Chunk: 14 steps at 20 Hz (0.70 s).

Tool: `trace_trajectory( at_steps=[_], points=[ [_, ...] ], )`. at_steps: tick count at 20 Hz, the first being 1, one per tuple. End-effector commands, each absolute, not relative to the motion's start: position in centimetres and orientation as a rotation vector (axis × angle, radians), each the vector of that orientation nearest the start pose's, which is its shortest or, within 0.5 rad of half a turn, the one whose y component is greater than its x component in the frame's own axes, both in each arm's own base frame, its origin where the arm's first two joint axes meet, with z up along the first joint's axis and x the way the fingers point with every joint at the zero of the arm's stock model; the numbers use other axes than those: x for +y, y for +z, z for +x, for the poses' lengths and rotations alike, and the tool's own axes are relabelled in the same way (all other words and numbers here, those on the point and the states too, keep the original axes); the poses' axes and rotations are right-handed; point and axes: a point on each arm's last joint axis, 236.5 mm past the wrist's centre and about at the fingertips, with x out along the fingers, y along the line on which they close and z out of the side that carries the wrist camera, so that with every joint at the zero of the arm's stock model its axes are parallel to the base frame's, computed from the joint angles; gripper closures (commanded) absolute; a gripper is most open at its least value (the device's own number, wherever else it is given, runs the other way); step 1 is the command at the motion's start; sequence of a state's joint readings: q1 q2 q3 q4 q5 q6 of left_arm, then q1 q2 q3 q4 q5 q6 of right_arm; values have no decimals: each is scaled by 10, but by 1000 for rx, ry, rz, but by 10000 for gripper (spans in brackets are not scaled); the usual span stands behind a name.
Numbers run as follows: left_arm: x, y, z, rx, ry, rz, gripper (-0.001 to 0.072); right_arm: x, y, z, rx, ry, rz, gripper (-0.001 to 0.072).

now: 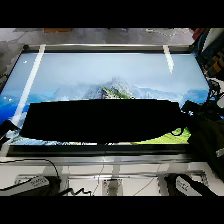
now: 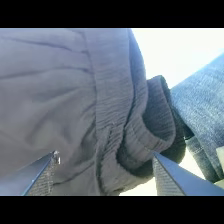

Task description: Fold the clothes and pants, and hang the long-sleeved shirts on hangers.

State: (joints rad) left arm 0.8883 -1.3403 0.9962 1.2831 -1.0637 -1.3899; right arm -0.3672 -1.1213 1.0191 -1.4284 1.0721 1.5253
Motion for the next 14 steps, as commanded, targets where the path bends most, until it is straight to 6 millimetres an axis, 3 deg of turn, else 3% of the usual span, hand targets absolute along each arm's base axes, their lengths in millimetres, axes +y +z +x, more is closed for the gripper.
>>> trace_trajectory(
  at_steps=[1, 4, 7, 10, 11, 12, 13, 14],
  points=[
    [241, -61, 284, 1079, 298, -819, 36, -103, 31, 354, 1119, -225, 306, 86],
    [246, -88, 278, 1099, 238, -804, 38, -91, 33, 359, 1103, -192, 365, 87],
    [240, -105, 297, 1060, 159, -802, 36, -68, 38, 367, 1084, -132, 429, 87],
    [219, -120, 312, 1078, 42, -736, 37, -32, 42, 380, 1066, -47, 377, 91],
    [212, -122, 317, 1084, 11, -714, 75, -17, 45, 387, 1046, -12, 350, 96],
    [205, -121, 323, 1082, -21, -688, 184, -2, 49, 395, 1018, 19, 329, 110],
    [198, -119, 330, 1075, -44, -678, 314, 15, 52, 403, 987, 52, 309, 182],
    [191, -117, 337, 1068, -59, -680, 418, 33, 53, 410, 968, 79, 305, 206]
  ],
)
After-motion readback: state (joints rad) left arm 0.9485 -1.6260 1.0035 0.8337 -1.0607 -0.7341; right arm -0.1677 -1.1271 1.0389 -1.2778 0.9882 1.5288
